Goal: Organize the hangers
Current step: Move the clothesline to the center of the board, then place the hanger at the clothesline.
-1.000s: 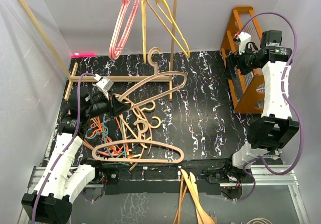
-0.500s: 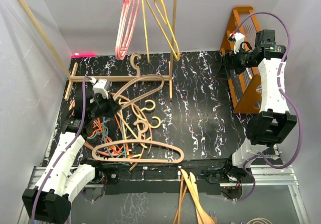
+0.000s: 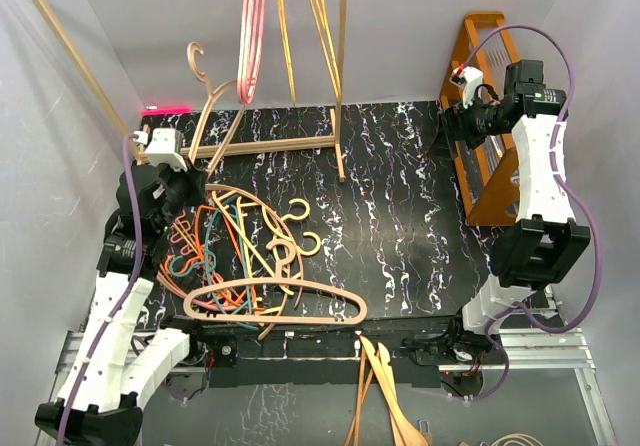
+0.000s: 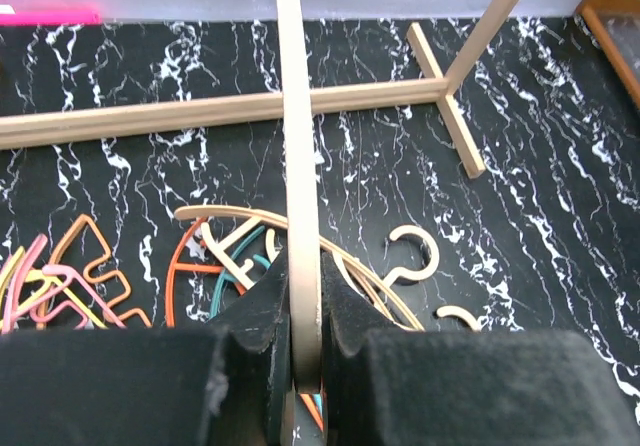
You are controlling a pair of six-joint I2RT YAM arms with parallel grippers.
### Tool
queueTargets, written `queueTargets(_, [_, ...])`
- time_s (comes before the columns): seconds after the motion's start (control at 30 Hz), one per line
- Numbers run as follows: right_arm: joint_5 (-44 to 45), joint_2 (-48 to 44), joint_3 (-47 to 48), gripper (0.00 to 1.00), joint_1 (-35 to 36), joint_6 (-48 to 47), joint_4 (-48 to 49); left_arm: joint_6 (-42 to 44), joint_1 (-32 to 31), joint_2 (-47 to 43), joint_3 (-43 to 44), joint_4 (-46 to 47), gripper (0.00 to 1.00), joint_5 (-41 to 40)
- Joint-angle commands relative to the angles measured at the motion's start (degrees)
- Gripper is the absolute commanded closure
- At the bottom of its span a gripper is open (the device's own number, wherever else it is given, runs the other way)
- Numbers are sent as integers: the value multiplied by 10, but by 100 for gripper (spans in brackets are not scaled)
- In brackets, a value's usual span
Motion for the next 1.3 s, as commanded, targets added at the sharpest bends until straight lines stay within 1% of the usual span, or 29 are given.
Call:
queueTargets(0.0, [-19,8,10,1,3,-6,4,14,0,-13,34,-27,100,-23])
queueTargets(0.13, [-22,9,5,1,3,-7,5,32,0,-14,55,-31,100,-34])
queueTargets(0.5, [-29,10,-8,1,6,-3,7,85,-7,22,194,-93,100,-71])
queueTargets(0.63, [-35,14,-8,1,10,-1,7,92,-8,52,237,-109,100,-47])
queueTargets(0.87, [-35,17,-17,1,15,2,13,79,-8,91,288,-65,100,16])
queueTargets(1.1, [-32,17,-17,1,15,7,13,84,-8,149,362,-39,100,10])
queueTargets(1.27, [-34,17,-22,1,16,10,14,88,-8,166,386,-31,100,1])
